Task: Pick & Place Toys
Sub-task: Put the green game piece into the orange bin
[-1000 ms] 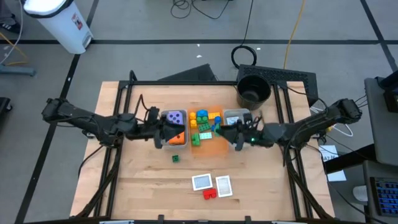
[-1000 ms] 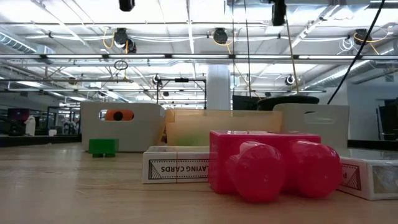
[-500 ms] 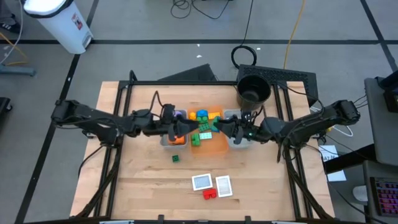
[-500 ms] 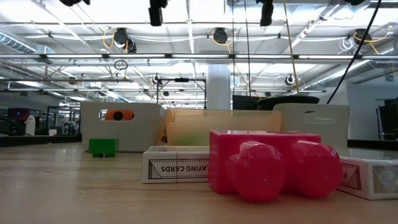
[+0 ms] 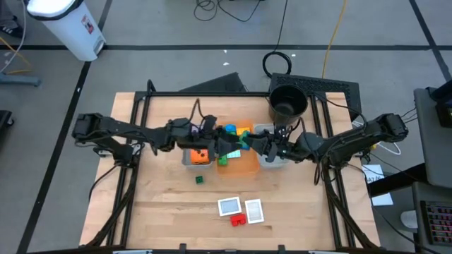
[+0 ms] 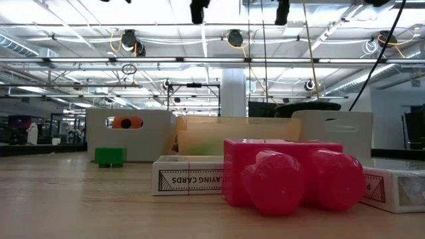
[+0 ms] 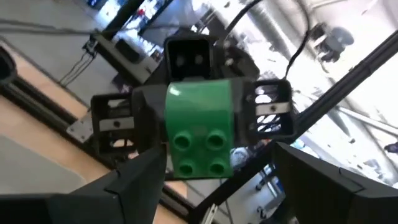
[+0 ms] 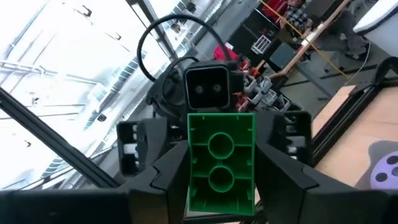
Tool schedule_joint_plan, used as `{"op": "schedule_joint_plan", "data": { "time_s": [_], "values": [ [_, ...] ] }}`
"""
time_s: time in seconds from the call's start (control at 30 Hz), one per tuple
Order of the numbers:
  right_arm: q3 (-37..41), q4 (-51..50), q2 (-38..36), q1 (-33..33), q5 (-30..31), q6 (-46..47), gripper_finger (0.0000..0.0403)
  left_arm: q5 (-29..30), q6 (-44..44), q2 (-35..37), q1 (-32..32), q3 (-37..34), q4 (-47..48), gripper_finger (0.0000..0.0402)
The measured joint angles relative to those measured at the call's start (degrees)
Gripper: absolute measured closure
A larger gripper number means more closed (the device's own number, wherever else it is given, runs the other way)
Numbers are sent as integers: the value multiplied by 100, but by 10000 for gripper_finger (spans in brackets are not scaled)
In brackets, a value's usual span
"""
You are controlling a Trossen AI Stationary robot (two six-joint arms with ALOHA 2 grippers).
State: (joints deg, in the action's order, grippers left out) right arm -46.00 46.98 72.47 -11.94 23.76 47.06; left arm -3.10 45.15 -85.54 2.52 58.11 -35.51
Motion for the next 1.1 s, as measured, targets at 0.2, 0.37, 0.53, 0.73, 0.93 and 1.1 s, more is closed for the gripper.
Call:
{"op": "schedule_joint_plan", "data": {
  "time_s": [0.2, 0.37, 0.53, 0.73, 0.93, 1.1],
  "values": [
    [0, 191, -2, -2, -3, -123, 259, -188, 44, -343, 9, 347, 161, 105],
    [0, 161, 2, -2, -4, -128, 256, -199, 63, -435, 7, 470, 149, 105],
    [0, 145, 2, -2, -8, -150, 259, -205, 82, -433, 7, 472, 123, 105],
    [0, 125, 2, -4, -25, -143, 257, -203, 216, -433, 3, 472, 112, 105],
    [0, 125, 2, -2, -128, -141, 258, -284, 369, -431, -56, 472, 113, 121],
    [0, 140, 0, -2, -143, -130, 257, -307, 373, -431, -74, 472, 123, 176]
  ]
}}
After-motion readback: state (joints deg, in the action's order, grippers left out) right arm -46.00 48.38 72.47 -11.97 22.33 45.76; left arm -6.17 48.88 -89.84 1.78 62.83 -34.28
